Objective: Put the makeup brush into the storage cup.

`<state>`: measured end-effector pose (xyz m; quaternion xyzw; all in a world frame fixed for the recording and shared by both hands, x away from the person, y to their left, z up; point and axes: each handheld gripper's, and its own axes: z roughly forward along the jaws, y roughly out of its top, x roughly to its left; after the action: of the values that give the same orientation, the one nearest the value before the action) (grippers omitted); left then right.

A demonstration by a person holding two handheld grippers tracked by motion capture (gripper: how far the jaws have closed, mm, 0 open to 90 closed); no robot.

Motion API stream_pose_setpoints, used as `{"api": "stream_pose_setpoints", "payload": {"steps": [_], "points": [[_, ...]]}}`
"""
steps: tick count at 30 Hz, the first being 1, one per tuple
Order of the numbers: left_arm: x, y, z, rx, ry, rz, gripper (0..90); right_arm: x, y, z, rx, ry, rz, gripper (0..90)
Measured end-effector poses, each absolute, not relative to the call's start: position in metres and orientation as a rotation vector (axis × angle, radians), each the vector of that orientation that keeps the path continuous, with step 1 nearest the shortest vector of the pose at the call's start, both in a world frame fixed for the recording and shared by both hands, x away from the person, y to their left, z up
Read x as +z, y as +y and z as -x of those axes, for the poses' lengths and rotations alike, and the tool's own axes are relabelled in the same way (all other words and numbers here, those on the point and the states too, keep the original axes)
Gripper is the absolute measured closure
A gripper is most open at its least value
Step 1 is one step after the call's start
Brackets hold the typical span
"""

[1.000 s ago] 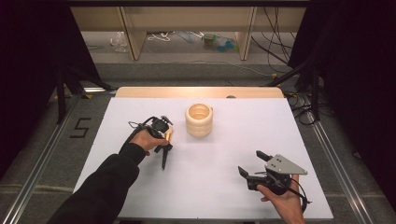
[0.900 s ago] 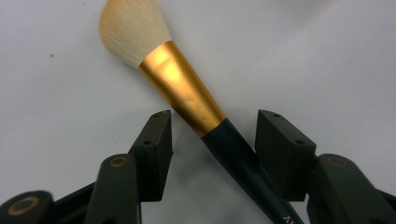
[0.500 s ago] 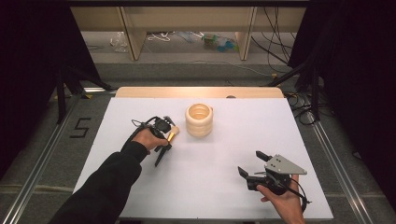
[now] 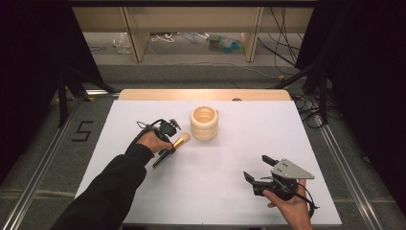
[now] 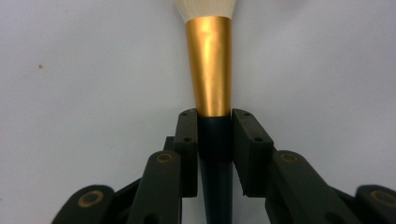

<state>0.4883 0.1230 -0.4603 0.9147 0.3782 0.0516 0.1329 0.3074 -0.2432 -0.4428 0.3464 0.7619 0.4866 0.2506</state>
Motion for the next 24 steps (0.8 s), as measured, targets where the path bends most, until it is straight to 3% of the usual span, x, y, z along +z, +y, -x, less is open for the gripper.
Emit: {"api": "stream_pose_setpoints", "payload": {"steps": [14,24], "points": [[-0.459,0.119,-0.49,0.156,1.028,-2.715,74.0,-0.443,-0.243,-0.308,1.324,2.07,-0.927,17.1],[-0.453,0.13,-0.492,0.153,1.035,-2.662,74.2,-0.444,-0.243,-0.308,1.325,2.063,-0.928,17.1]]}}
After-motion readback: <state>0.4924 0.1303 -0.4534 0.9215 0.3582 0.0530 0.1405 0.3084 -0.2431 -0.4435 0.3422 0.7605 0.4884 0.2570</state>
